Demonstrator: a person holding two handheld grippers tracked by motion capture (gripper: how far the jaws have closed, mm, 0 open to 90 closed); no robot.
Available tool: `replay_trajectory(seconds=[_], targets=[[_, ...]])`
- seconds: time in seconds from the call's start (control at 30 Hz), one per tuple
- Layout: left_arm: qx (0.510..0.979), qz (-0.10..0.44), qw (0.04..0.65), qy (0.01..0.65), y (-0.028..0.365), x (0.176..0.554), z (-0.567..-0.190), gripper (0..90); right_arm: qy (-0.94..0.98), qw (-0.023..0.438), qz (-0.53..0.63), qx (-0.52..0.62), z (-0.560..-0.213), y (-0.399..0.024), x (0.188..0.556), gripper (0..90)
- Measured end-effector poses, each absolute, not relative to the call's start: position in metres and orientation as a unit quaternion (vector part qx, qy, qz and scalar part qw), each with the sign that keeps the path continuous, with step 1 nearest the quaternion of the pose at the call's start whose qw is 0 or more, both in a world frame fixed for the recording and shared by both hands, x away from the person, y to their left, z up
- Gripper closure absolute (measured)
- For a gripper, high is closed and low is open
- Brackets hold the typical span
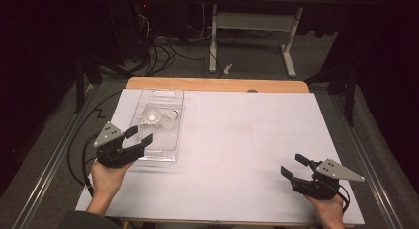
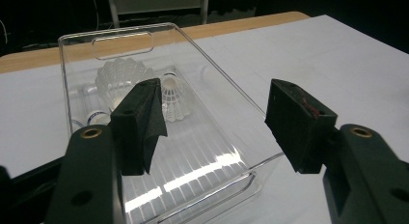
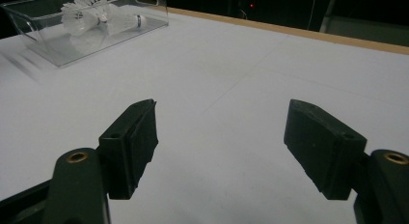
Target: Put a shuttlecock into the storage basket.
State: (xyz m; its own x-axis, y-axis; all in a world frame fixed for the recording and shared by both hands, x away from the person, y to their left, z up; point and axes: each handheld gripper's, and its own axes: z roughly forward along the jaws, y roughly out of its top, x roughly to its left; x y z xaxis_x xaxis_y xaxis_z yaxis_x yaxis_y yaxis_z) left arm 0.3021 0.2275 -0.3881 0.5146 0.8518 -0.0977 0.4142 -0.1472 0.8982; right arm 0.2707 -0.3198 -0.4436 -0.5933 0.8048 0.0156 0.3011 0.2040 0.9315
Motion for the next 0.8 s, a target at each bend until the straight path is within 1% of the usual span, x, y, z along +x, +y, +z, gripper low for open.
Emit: replay_trajectory(seconds=[0.8], targets=[[0.715, 0.225, 0.493, 0.443, 0.233, 0.290, -0.395, 38.4, 0.734, 0.247, 0.508, 0.378, -0.444, -0.320, 0.271, 28.1]])
